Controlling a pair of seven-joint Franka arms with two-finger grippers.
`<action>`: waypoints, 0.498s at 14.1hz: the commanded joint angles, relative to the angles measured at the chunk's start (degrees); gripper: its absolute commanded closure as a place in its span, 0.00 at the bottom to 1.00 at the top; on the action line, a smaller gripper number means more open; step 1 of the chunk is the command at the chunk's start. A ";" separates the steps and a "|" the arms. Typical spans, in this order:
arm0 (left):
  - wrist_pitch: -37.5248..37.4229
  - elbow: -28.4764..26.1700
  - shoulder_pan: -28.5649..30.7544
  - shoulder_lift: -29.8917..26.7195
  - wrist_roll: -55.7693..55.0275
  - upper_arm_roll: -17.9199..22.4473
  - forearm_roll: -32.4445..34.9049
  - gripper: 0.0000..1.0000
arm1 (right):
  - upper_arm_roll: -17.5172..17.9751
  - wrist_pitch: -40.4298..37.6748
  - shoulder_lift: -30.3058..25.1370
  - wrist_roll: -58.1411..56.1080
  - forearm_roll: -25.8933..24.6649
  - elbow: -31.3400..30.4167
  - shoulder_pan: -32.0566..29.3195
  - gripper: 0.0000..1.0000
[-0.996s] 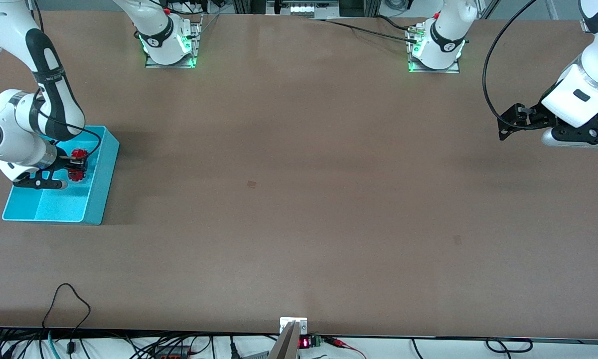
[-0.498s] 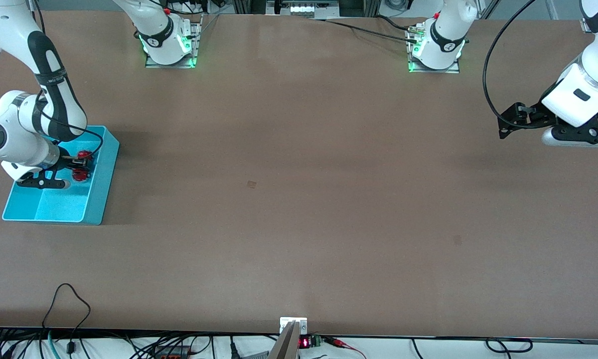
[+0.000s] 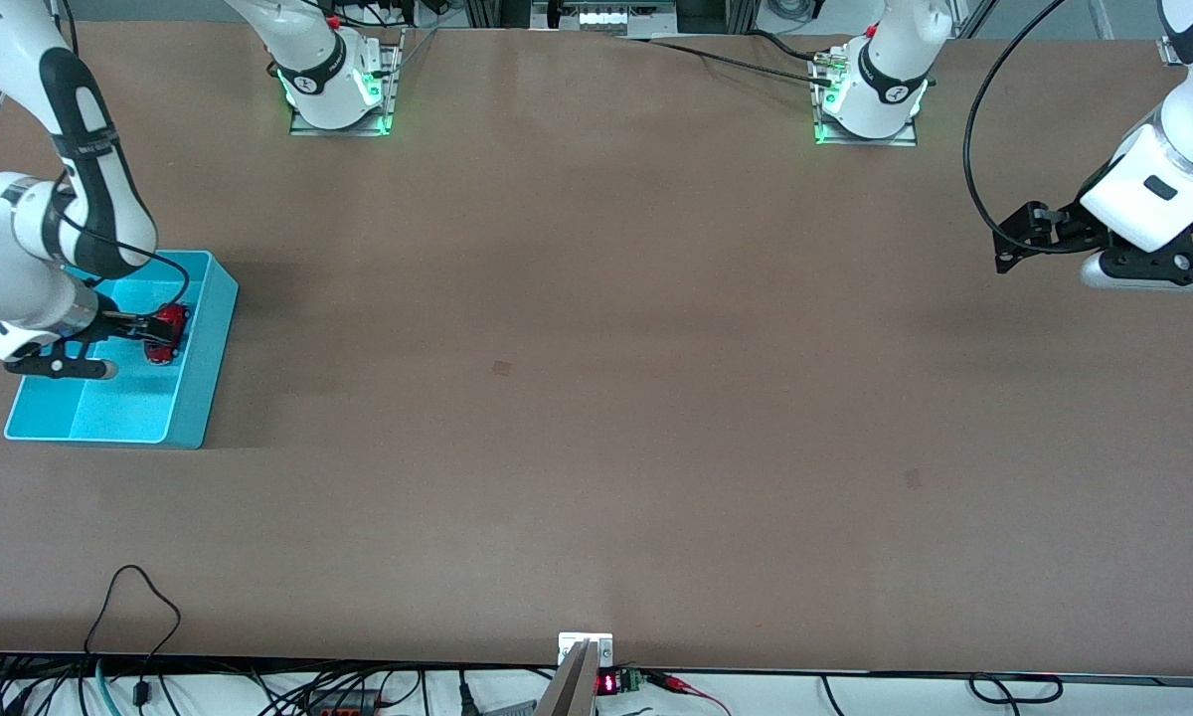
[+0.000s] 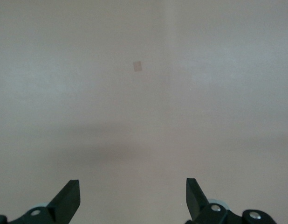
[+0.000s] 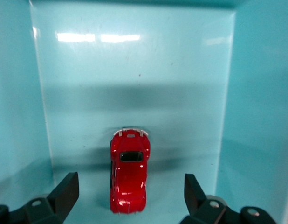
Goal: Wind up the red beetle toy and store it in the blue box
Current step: 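Open the right gripper to release the car in the box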
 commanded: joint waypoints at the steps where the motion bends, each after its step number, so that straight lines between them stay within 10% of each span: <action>1: -1.75 1.13 0.27 -0.31 0.29 -0.32 0.38 0.00 | 2.70 -13.74 -5.80 -0.76 0.38 6.68 -0.05 0.00; 7: -1.84 1.13 0.36 -0.31 0.29 -0.23 0.38 0.00 | 8.60 -43.20 -10.91 0.03 6.53 27.17 1.61 0.00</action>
